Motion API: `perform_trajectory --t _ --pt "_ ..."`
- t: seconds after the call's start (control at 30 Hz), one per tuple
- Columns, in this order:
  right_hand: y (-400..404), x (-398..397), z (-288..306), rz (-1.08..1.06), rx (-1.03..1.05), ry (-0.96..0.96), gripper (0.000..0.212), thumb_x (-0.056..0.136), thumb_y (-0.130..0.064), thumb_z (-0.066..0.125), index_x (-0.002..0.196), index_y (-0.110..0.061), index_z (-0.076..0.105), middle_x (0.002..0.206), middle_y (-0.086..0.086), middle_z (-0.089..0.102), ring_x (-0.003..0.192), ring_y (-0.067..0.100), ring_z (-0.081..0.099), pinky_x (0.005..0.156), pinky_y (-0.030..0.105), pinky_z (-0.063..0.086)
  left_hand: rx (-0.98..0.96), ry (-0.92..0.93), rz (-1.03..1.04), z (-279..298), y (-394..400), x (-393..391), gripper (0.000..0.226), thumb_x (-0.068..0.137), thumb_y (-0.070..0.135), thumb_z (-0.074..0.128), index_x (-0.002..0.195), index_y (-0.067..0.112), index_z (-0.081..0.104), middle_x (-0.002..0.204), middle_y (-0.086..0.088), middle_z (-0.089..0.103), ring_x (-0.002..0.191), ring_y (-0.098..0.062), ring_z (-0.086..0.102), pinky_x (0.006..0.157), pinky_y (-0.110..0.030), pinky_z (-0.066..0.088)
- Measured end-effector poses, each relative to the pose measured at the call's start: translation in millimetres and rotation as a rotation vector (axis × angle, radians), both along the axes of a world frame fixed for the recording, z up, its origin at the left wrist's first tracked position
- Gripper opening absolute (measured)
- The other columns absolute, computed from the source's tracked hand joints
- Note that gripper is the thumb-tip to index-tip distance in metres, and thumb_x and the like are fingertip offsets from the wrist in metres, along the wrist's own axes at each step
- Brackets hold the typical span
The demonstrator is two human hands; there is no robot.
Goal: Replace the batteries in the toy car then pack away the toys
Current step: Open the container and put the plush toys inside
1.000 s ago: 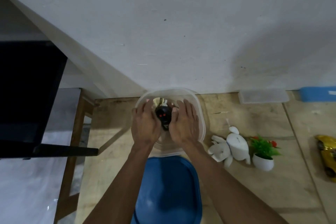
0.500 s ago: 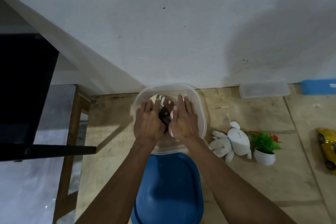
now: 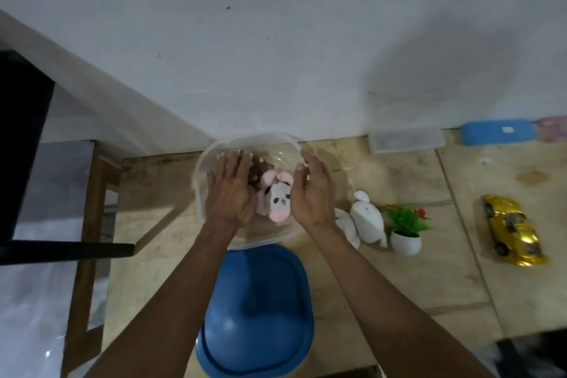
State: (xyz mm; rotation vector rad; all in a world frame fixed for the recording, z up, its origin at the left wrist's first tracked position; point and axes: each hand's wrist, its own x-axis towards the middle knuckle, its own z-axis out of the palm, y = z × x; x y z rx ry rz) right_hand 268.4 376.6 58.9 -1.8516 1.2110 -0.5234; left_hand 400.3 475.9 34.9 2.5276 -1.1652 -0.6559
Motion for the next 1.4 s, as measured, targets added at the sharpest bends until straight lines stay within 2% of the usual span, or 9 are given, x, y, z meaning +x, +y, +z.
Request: perform_trajectory --t 0.13,0.3,0.4,0.53,0.67,1.0,1.17,1.27,1.4 --pt "-36 -61 9 -0.158 -0.107 -0.044 0.031 0.102 -0.019 0.049 0.130 -0.016 0.060 0.119 0.005 0.061 0.097 0.012 0.058 0.088 0.029 0.050 -0.389 -0.157 0.058 18 -18 -40 0.061 0.083 0.028 0.038 0.135 -0.002 0.049 0.134 -0.027 0.051 0.122 -0.041 0.047 0.103 -0.055 0.041" --pt "-72 -150 -12 -0.321 -0.290 0.217 0.037 0.092 -0.028 0.061 0.127 -0.014 0.063 0.130 0.015 0.057 0.118 0.035 0.051 0.097 0.046 0.044 -0.546 -0.030 0.095 28 -52 -132 0.048 0.095 0.014 0.055 0.142 0.004 0.048 0.135 -0.022 0.053 0.122 -0.035 0.050 0.100 -0.046 0.045" --pt "-75 -194 -32 -0.234 -0.168 0.381 0.051 0.096 -0.041 0.057 0.143 -0.024 0.049 0.153 0.014 0.036 0.137 0.037 0.034 0.109 0.051 0.033 -0.493 0.060 0.027 14 -65 -190 0.051 0.097 0.027 0.050 0.145 0.011 0.046 0.138 -0.020 0.052 0.125 -0.034 0.049 0.098 -0.047 0.048" --pt "-72 -223 -56 -0.067 -0.119 0.329 0.052 0.102 -0.052 0.036 0.151 -0.035 0.033 0.164 0.008 0.018 0.151 0.028 0.015 0.119 0.049 0.017 -0.206 0.097 -0.043 -13 -74 -229 0.063 0.097 0.061 0.024 0.156 0.038 0.025 0.160 -0.010 0.029 0.146 -0.032 0.027 0.109 -0.057 0.036" --pt "-74 -230 -73 0.009 -0.108 0.305 0.053 0.101 -0.056 0.026 0.149 -0.036 0.035 0.162 0.008 0.022 0.145 0.032 0.029 0.111 0.047 0.031 -0.022 0.044 -0.081 -37 -81 -235 0.071 0.089 0.077 0.006 0.155 0.051 0.013 0.164 0.000 0.018 0.149 -0.029 0.016 0.111 -0.060 0.029" --pt "-88 -222 -91 0.080 -0.171 0.193 0.043 0.101 -0.035 0.048 0.141 -0.018 0.051 0.155 0.012 0.036 0.138 0.032 0.036 0.107 0.048 0.036 0.118 -0.097 -0.003 -46 -93 -246 0.087 0.083 0.082 0.008 0.156 0.033 0.014 0.136 -0.007 0.051 0.122 -0.029 0.045 0.089 -0.049 0.044" --pt "-91 -218 -79 -0.016 -0.094 0.083 0.042 0.101 -0.032 0.052 0.139 -0.014 0.054 0.152 0.015 0.038 0.139 0.036 0.039 0.106 0.053 0.043 -0.012 0.105 0.196 -50 -81 -252 0.082 0.092 0.070 0.040 0.158 0.029 0.013 0.127 -0.015 0.055 0.111 -0.035 0.056 0.085 -0.047 0.050" --pt "-92 -207 -56 -0.051 -0.132 -0.012 0.044 0.099 -0.031 0.053 0.138 -0.010 0.055 0.147 0.018 0.041 0.136 0.034 0.042 0.106 0.036 0.043 -0.251 0.171 0.305 -27 -70 -249 0.085 0.088 0.076 0.038 0.155 0.026 0.021 0.129 -0.016 0.056 0.112 -0.033 0.057 0.088 -0.048 0.052" --pt "-84 -159 -13 -0.044 -0.088 -0.154 0.041 0.101 -0.025 0.054 0.138 -0.008 0.054 0.146 0.017 0.041 0.136 0.028 0.043 0.097 0.001 0.027 -0.541 0.043 0.494 24 -39 -214 0.073 0.094 0.057 0.051 0.153 0.022 0.027 0.142 -0.008 0.049 0.118 -0.015 0.049 0.086 -0.039 0.050"
